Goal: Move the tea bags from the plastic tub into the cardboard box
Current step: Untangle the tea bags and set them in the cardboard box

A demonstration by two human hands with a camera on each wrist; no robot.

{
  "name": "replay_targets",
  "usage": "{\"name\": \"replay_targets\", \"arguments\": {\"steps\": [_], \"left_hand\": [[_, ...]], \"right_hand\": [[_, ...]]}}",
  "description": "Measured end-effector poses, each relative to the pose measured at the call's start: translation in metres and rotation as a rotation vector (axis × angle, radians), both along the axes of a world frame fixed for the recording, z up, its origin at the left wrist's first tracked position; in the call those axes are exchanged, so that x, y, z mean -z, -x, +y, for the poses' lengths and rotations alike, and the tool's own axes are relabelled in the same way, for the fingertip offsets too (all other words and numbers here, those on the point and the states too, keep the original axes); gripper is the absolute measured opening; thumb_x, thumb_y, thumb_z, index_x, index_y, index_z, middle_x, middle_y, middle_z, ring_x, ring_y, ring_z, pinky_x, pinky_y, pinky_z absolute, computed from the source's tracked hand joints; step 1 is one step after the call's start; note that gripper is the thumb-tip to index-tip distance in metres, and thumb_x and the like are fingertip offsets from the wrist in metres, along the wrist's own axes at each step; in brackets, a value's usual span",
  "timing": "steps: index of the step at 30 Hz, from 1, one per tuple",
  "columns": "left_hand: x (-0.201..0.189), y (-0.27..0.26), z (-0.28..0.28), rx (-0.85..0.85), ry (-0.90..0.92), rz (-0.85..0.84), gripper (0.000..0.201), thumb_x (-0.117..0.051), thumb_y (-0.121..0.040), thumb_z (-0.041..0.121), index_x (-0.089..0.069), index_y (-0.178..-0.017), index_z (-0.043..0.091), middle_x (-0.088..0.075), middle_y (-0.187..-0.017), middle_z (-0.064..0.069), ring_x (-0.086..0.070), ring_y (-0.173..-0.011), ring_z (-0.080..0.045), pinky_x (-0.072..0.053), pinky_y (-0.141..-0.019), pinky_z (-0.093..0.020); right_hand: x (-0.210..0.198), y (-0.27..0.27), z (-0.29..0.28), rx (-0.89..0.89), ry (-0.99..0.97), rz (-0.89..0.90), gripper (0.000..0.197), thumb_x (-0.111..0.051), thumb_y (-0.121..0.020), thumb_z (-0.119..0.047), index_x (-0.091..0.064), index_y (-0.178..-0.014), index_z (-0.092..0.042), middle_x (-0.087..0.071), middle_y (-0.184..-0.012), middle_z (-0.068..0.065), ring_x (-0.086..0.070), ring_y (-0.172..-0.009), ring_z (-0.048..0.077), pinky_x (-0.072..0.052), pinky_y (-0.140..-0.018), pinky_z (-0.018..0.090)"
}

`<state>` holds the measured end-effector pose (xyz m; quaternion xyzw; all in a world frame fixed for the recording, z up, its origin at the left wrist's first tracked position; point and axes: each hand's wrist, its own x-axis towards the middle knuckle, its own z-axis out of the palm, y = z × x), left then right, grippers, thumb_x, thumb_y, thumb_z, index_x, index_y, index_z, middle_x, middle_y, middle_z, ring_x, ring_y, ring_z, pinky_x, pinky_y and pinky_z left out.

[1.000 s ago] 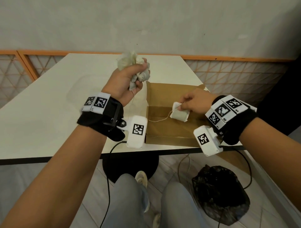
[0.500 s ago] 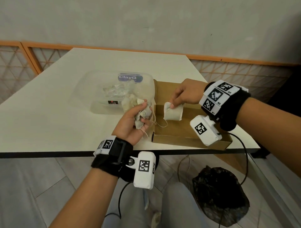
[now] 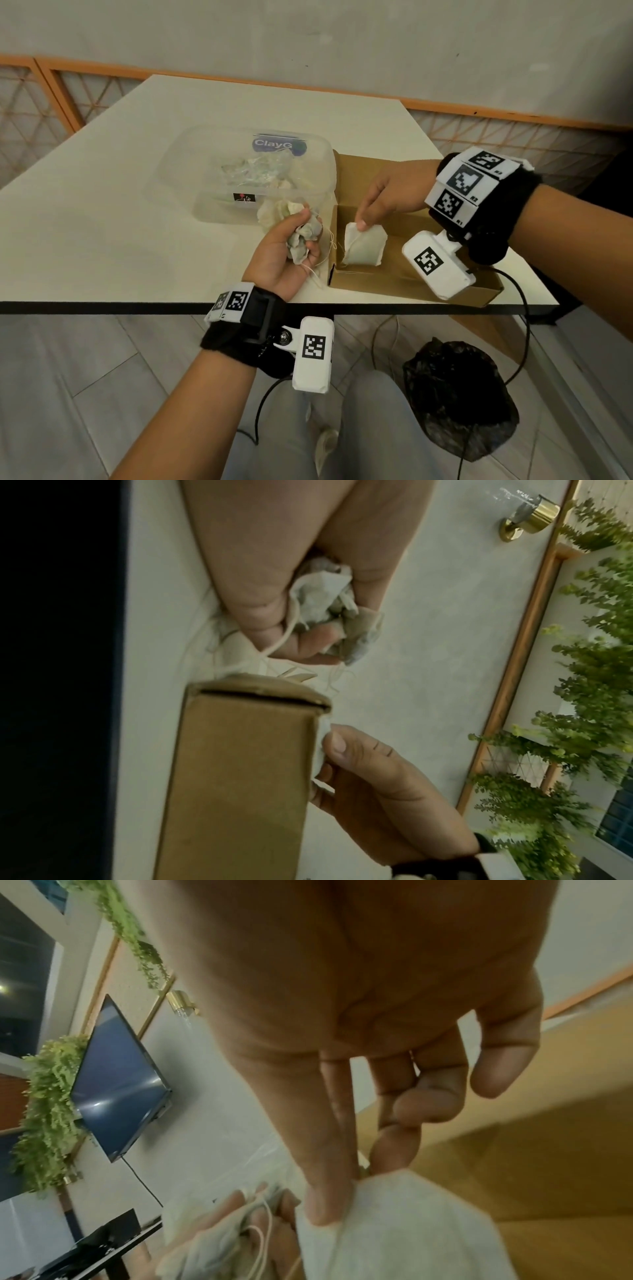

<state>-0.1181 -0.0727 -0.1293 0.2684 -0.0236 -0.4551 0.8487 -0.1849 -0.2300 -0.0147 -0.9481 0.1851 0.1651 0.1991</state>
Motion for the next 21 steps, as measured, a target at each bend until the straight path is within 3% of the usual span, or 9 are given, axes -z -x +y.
{"name": "replay_targets", "arguments": {"steps": [4,9,15,18,21], "left_hand": [[0.002,-0.001,0.000,0.005,0.006,-0.025,0.006,-0.057,-0.087,0.013,-0.062,-0.085,0.016,-0.059,-0.080,0.001,-0.047,-0.076,-0.008,-0.041,-0.046,-0.010],[0.003,-0.001,0.000,0.003,0.012,-0.034,0.005,-0.058,-0.086,0.012,-0.062,-0.086,0.016,-0.058,-0.079,0.002,-0.049,-0.073,-0.007,-0.041,-0.047,-0.011],[0.004,-0.002,-0.001,0.010,0.021,-0.046,0.007,-0.061,-0.081,0.013,-0.061,-0.088,0.015,-0.059,-0.079,0.002,-0.049,-0.068,-0.005,-0.042,-0.045,-0.012],[0.005,-0.002,-0.001,0.010,0.030,-0.046,0.008,-0.062,-0.081,0.016,-0.060,-0.089,0.014,-0.057,-0.080,0.001,-0.050,-0.068,-0.005,-0.043,-0.045,-0.012],[0.005,-0.002,-0.001,0.000,0.034,-0.059,0.014,-0.064,-0.078,0.022,-0.060,-0.090,0.016,-0.056,-0.081,0.001,-0.049,-0.070,-0.006,-0.043,-0.045,-0.011]], "right_hand": [[0.009,-0.009,0.001,0.069,0.004,-0.107,0.011,-0.074,-0.075,-0.027,-0.075,-0.085,-0.022,-0.070,-0.100,-0.004,-0.057,-0.104,0.015,-0.038,-0.095,0.029],[0.007,-0.018,0.002,0.098,0.071,-0.173,0.021,-0.073,-0.077,-0.021,-0.074,-0.095,-0.010,-0.070,-0.102,0.004,-0.059,-0.101,0.019,-0.040,-0.085,0.026],[0.012,-0.022,0.002,0.118,0.158,-0.204,0.020,-0.072,-0.078,-0.021,-0.072,-0.094,-0.009,-0.066,-0.093,0.004,-0.053,-0.085,0.014,-0.036,-0.060,0.019],[0.012,-0.022,0.000,0.175,0.217,-0.282,0.027,-0.071,-0.078,-0.022,-0.068,-0.098,-0.004,-0.059,-0.081,0.001,-0.050,-0.075,0.014,-0.034,-0.055,0.019],[0.005,-0.016,0.009,0.181,0.157,-0.454,0.020,-0.066,-0.082,-0.024,-0.066,-0.094,-0.008,-0.051,-0.067,-0.012,-0.045,-0.062,0.003,-0.032,-0.054,0.018]]}}
